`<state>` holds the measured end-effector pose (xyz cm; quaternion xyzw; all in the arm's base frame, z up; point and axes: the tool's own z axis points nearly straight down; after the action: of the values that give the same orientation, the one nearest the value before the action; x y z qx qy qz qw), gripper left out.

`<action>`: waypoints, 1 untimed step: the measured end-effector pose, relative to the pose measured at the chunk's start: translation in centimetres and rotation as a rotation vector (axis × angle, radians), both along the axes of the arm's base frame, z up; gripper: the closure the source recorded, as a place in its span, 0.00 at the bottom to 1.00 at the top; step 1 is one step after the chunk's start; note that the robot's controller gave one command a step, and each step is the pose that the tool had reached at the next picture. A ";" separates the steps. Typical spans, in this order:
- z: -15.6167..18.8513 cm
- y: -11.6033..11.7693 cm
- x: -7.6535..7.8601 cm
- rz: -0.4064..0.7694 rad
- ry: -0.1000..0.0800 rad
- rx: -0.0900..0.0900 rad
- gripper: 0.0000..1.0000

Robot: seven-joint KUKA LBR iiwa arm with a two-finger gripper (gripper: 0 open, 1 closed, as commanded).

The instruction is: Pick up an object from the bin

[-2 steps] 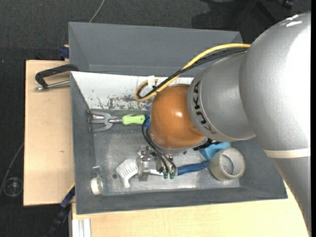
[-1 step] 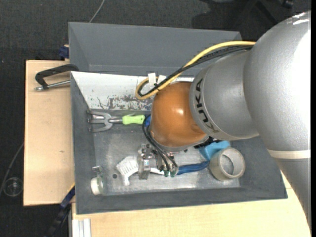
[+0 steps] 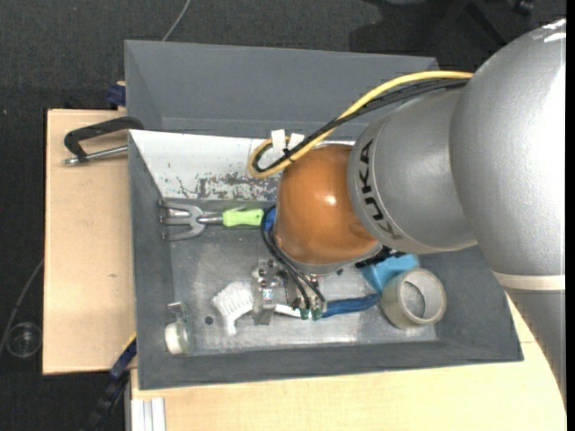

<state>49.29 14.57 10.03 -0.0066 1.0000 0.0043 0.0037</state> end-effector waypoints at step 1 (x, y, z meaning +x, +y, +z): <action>1.3 0.0 0.0 0.000 0.001 0.000 1.00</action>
Offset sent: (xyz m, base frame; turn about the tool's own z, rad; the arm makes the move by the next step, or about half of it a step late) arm -0.0001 0.0000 0.0123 0.0000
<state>49.25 14.57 11.34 -0.0065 1.0000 0.0043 0.0033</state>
